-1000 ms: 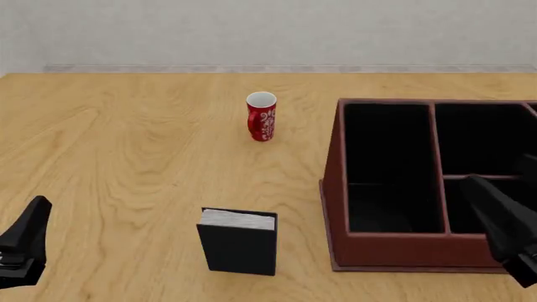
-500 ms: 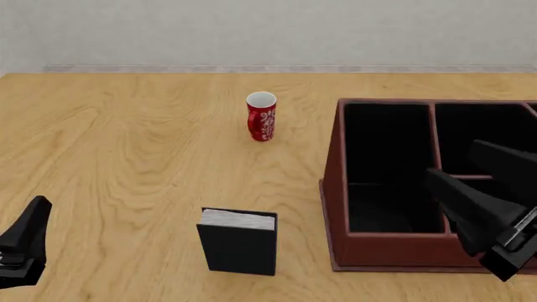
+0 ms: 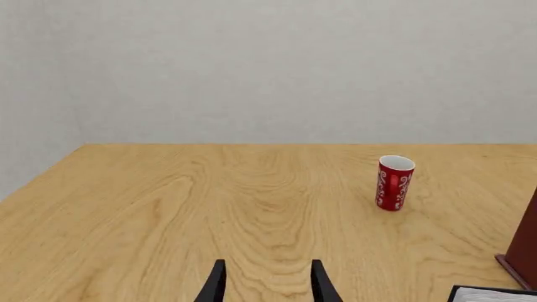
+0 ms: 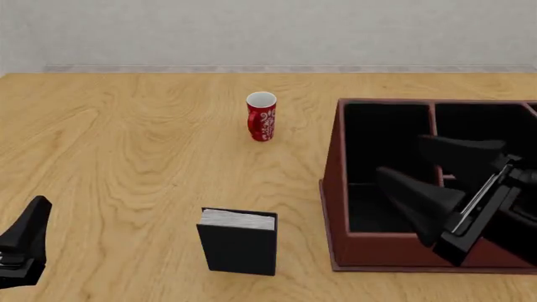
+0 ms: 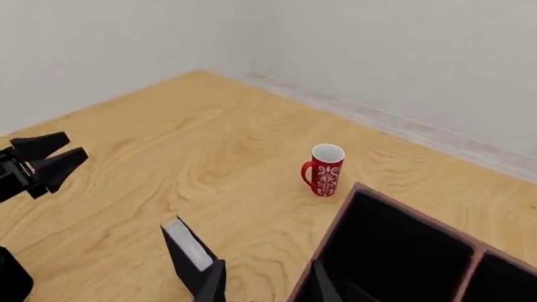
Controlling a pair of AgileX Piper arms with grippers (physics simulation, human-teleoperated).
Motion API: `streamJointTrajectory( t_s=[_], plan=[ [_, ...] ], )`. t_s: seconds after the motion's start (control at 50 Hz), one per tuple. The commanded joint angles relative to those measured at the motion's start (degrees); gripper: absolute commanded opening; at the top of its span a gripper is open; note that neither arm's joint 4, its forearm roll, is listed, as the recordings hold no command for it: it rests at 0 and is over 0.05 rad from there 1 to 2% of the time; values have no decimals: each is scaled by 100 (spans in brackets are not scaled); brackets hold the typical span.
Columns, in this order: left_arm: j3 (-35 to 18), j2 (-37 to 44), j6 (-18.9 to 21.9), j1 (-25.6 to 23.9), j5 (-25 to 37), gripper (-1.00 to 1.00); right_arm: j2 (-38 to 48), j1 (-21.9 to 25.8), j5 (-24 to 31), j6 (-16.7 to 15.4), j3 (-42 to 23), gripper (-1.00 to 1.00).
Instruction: Pick up the book and place it in the left compartment of the caddy.
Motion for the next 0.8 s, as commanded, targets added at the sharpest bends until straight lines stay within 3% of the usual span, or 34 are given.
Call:
streamJointTrajectory(
  t_s=[0.02,0.8],
  plan=[
    [0,0,0,0,0,100,472,256,-23,-13,-196,100],
    [0,0,0,0,0,100,2363,769,-402,-67,-467,100]
  ],
)
